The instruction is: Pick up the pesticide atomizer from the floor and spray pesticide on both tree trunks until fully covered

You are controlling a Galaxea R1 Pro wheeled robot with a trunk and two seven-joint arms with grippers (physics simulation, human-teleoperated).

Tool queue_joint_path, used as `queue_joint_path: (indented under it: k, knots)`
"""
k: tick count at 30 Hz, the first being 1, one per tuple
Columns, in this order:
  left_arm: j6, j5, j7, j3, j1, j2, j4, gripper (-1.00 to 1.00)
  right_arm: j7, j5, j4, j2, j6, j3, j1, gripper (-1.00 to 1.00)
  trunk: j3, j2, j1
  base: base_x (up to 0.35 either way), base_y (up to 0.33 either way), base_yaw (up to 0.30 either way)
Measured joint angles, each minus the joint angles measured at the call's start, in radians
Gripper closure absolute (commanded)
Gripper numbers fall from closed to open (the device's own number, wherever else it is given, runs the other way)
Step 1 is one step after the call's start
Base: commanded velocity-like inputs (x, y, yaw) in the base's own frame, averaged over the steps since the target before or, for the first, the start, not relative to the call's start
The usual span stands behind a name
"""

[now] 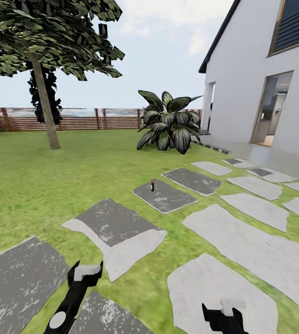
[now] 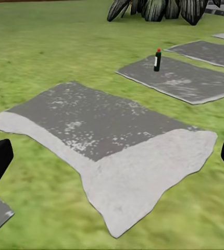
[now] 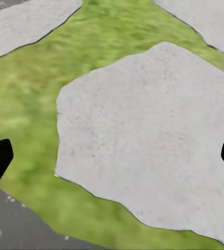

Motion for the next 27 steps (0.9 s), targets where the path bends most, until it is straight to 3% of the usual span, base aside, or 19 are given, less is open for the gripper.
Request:
queue_joint_path:
  k: [27]
  knots:
    - [0.000,0.000,0.000,0.000,0.000,0.000,0.000,-1.00,0.001,0.000,0.000,0.000,0.000,0.000,0.000,-1.00,0.000,0.000,0.000,0.335,0.000,0.000]
